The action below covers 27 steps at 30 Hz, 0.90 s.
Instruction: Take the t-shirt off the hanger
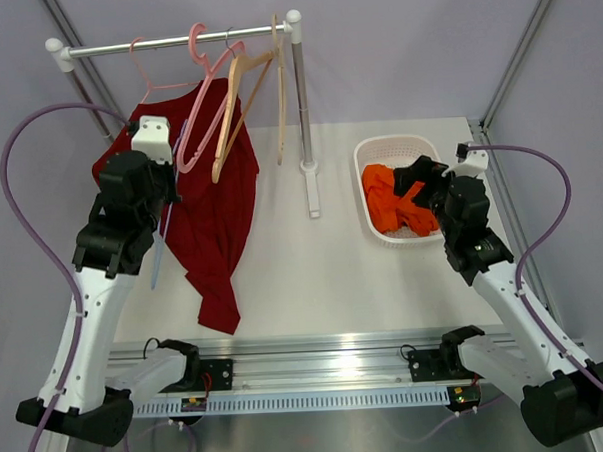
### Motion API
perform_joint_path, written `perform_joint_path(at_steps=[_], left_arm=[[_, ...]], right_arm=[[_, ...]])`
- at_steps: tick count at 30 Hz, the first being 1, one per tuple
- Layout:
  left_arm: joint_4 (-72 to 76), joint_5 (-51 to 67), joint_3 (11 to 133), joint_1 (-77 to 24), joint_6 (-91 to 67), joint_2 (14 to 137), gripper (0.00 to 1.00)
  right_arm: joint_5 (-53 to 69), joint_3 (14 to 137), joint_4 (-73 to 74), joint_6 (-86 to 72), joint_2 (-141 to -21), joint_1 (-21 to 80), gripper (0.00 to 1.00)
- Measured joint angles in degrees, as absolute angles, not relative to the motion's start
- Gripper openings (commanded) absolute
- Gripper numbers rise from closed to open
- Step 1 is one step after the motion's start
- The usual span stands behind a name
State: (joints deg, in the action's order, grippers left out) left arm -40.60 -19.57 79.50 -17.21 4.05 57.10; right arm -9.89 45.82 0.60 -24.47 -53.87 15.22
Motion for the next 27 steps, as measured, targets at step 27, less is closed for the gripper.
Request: perform_joint_path(at_steps=[27], left_arm=[[-31.07,13.39,112.86,-0.43,-9.34,94.63,0.0]], right_arm=[[-6.17,43.77,-1.45,-24.88,-51.05,15.22,0.99]])
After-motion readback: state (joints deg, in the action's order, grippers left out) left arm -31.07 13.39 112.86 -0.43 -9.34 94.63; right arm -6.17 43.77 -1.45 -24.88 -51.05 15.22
